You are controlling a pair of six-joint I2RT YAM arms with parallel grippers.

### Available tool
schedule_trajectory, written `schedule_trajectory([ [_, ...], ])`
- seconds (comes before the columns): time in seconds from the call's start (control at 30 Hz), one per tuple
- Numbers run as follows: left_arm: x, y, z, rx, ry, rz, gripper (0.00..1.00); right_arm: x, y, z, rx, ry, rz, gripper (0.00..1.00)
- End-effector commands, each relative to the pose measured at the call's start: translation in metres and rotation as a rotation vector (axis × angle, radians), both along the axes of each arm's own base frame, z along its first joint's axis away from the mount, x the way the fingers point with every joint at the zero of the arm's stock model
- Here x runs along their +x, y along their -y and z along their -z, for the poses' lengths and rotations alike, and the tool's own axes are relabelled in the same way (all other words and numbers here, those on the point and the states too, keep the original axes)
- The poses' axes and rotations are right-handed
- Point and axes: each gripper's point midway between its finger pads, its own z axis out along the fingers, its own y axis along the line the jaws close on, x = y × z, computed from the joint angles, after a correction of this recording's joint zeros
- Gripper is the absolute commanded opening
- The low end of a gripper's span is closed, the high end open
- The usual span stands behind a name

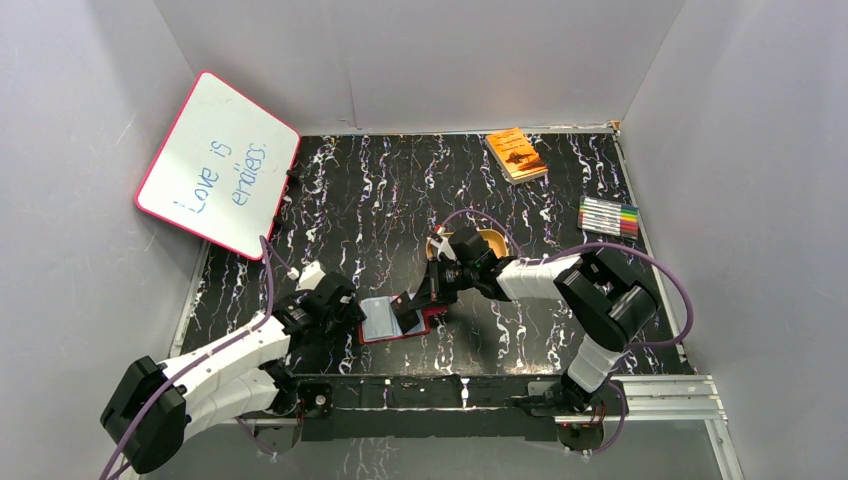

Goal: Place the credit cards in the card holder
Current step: Insert the credit card into the card holder.

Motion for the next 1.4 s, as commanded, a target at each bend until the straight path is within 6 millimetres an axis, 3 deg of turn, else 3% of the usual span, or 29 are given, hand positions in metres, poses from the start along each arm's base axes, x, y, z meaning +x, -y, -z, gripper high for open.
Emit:
schedule_trajectory([
  [0.0, -0.022, -0.013, 0.02, 0.049, -0.092, 0.013, 0.55, -0.001, -0.008, -0.009, 0.054, 0.024, -0.032, 0.0],
  [0.6, -0.025, -0.015, 0.023, 0.052, -0.1, 0.02, 0.55, -0.005, -0.016, -0.003, 0.05, 0.011, -0.044, 0.0],
  [1.37, -0.03, -0.011, 0.026, 0.023, -0.118, 0.034, 0.49, 0.012, -0.02, 0.016, 0.012, -0.004, 0.114, 0.0],
])
